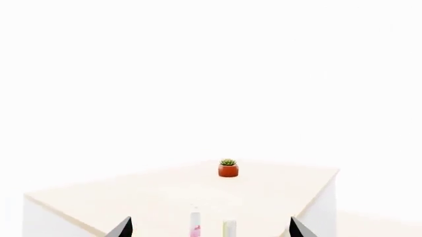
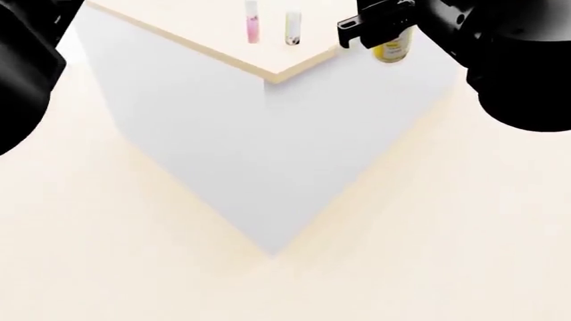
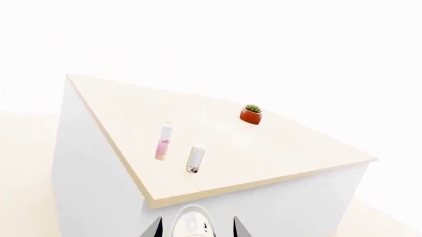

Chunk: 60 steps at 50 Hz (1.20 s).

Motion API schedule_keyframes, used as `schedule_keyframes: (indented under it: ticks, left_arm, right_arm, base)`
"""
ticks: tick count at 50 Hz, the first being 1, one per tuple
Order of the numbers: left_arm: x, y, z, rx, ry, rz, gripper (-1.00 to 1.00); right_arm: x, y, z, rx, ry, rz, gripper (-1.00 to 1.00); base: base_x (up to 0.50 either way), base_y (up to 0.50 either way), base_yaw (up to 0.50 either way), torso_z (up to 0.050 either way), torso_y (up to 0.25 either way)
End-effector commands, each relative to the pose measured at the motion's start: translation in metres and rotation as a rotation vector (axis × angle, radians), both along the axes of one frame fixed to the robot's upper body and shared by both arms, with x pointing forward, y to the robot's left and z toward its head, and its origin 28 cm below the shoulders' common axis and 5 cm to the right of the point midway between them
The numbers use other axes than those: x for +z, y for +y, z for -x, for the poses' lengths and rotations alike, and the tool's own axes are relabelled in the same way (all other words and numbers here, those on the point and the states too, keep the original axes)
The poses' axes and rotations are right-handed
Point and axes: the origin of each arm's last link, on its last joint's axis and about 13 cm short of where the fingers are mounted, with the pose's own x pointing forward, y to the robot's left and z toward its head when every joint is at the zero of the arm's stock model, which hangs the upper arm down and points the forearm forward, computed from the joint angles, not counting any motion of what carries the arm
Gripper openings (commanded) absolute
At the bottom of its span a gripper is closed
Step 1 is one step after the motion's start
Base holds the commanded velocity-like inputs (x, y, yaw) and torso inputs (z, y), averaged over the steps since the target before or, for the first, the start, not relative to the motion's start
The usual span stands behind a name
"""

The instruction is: Move the drinks to the dining counter.

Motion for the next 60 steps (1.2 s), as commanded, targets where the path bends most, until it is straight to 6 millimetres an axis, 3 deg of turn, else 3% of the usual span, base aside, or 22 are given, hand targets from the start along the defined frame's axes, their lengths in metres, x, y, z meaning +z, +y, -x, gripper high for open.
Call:
schedule_keyframes:
  ticks: [1,60]
  left_arm:
    - [0.0152,0.0203,-0.0004,0.069,-0.023,0.046,1.0]
    - [0.018,0.0221,0.0014,0.078,-0.039,0.059,1.0]
  right_arm:
    - [0.0017,-0.0001,-0.0007,-0.003,-0.02,-0.011,-1.0]
    - [0.0023,0.0058,0.0008,0.047,-0.03,-0.05,-1.0]
  base:
    - [-0.34,0.36,0.0,0.0,0.0]
    - [-0.35,0.36,0.0,0.0,0.002]
